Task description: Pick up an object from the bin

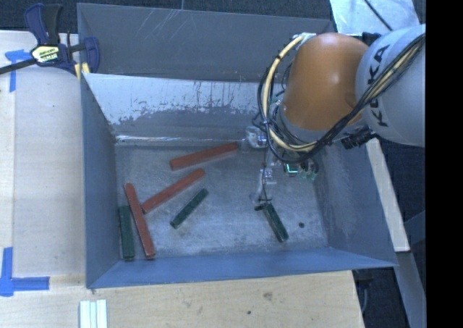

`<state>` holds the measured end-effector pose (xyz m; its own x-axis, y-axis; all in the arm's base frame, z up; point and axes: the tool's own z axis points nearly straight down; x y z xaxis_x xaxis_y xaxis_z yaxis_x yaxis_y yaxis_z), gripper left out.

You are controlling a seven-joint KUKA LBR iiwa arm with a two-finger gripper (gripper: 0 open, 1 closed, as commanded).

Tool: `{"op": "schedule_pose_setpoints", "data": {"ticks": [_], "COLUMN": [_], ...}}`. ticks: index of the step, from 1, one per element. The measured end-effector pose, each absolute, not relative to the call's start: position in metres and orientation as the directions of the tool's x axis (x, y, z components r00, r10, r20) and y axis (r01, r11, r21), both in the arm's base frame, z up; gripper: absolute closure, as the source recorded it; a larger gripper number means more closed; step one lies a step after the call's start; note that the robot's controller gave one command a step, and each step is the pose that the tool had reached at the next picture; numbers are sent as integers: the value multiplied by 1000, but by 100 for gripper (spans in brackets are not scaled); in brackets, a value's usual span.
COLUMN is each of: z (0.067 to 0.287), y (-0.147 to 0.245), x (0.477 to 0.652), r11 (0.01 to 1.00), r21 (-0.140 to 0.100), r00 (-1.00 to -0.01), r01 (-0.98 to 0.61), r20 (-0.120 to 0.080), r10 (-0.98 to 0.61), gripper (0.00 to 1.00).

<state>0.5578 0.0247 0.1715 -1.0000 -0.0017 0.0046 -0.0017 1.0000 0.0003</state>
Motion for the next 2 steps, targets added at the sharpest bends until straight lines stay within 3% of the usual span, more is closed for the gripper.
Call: {"op": "schedule_pose_setpoints", "data": {"ticks": [1,2], "z": [81,86], "y": [76,75], "x": [602,603], "r11": [988,988], "r21": [2,2], "r00": [-988,-988], "r01": [153,155], "r20": [-2,-7], "r10": [153,155], "gripper": [0,100]}}
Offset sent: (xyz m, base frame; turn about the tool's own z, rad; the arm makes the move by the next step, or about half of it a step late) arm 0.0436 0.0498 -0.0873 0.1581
